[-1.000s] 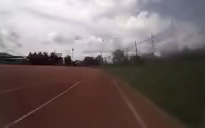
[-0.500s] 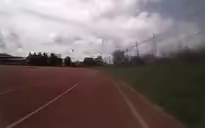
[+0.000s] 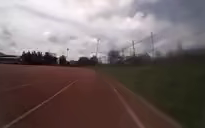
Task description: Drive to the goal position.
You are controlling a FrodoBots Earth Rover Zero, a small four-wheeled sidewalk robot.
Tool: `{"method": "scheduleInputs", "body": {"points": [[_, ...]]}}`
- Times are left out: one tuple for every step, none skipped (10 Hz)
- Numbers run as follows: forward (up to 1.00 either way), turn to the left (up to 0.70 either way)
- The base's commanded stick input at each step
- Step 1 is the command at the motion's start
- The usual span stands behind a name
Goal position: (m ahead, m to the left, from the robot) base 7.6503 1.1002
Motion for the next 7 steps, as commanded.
{"method": "scheduleInputs", "body": {"points": [[0.7, 0.0], [0.7, 0.0], [0.7, 0.0], [0.7, 0.0], [0.7, 0.0], [0.7, 0.0], [0.7, 0.0]]}}
